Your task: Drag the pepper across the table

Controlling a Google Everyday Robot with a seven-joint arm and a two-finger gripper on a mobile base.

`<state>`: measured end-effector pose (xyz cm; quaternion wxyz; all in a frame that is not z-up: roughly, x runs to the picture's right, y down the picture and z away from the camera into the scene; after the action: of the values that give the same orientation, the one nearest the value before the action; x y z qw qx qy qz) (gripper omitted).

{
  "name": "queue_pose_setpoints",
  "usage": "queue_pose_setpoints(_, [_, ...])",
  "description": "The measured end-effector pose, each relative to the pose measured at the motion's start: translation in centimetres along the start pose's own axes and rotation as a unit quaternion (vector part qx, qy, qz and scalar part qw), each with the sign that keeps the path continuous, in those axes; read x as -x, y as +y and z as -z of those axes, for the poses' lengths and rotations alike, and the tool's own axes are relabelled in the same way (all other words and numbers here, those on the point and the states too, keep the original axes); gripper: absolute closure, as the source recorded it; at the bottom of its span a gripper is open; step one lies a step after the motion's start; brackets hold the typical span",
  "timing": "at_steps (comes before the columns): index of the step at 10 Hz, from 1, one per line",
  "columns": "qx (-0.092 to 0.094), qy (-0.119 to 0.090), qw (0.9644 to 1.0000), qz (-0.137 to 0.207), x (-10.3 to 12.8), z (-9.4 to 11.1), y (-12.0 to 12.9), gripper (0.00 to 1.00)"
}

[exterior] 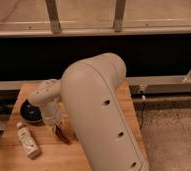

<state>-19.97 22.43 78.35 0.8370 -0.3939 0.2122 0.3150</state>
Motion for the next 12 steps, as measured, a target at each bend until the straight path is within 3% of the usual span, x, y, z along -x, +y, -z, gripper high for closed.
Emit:
queue_pose_setpoints(4, [0.012, -0.018, 0.9995, 0.023, 1.0, 1.2, 0.3, 1.00])
queue_pose_setpoints(6, [0.015, -0.023, 0.9980, 0.056, 2.1, 1.8, 2.7, 1.00])
queue_pose_setpoints(8, [0.013, -0.026, 0.9950, 0.095, 3.8, 2.2, 5.5, 1.00])
queue_pose_setpoints(12, [0.002, -0.033, 0.9890, 0.144, 6.6, 3.2, 8.2, 1.00])
